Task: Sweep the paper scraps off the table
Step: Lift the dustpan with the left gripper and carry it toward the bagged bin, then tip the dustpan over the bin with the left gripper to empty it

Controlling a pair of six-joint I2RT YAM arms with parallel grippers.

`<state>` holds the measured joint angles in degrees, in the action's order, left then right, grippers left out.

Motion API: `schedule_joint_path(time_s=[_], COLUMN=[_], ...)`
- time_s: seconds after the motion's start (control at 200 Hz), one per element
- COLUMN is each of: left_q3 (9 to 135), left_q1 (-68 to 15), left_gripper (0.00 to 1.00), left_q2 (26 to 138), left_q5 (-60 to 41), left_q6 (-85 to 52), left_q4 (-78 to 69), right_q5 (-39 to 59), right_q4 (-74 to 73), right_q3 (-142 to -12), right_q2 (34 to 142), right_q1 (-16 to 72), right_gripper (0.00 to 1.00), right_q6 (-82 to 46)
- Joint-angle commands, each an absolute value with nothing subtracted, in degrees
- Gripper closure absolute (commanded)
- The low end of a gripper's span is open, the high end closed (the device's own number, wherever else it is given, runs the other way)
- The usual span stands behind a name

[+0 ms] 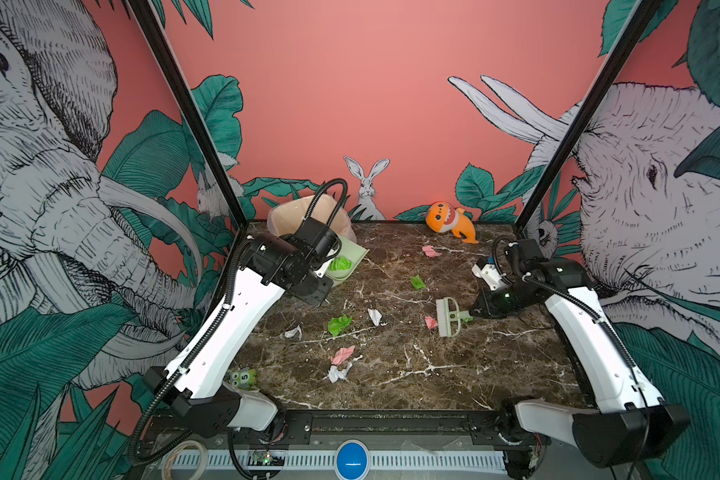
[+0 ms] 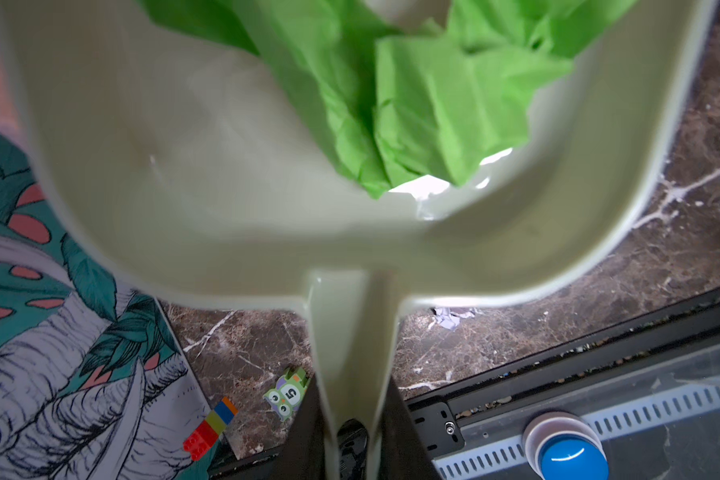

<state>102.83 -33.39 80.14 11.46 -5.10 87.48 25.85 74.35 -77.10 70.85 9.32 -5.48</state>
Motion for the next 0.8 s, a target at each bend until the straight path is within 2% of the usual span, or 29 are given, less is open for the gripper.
schedule_joint_path(time_s=[0.0,0.47,0.635,0.795], left_q3=[104.8,109.9,114.4,117.8], left_q1=[-29.4,-15.5,-13.7,-13.5], left_gripper=[0.89,0.88,0.88,0.88], left_q2=[78.2,83.9,88.3,92.4], left_q5=[12.5,17.5,24.1,26.3], left_q6=[-4.9,0.1,4.3,8.4], left_q4=[89.4,83.6,83.2,82.4], right_q5=[28.1,31.1,31.4,31.8], right_q4=[74.1,72.5,72.5,72.6], right_q3=[-77.4,-75.8,-75.6,-75.6], right_q2=[71.3,71.4,71.0,71.0], right_q1=[9.1,9.1,9.1,9.1], right_gripper=[1.0,1.0,1.0,1.0], right_q6=[-4.3,-5.1,-5.5,-5.7])
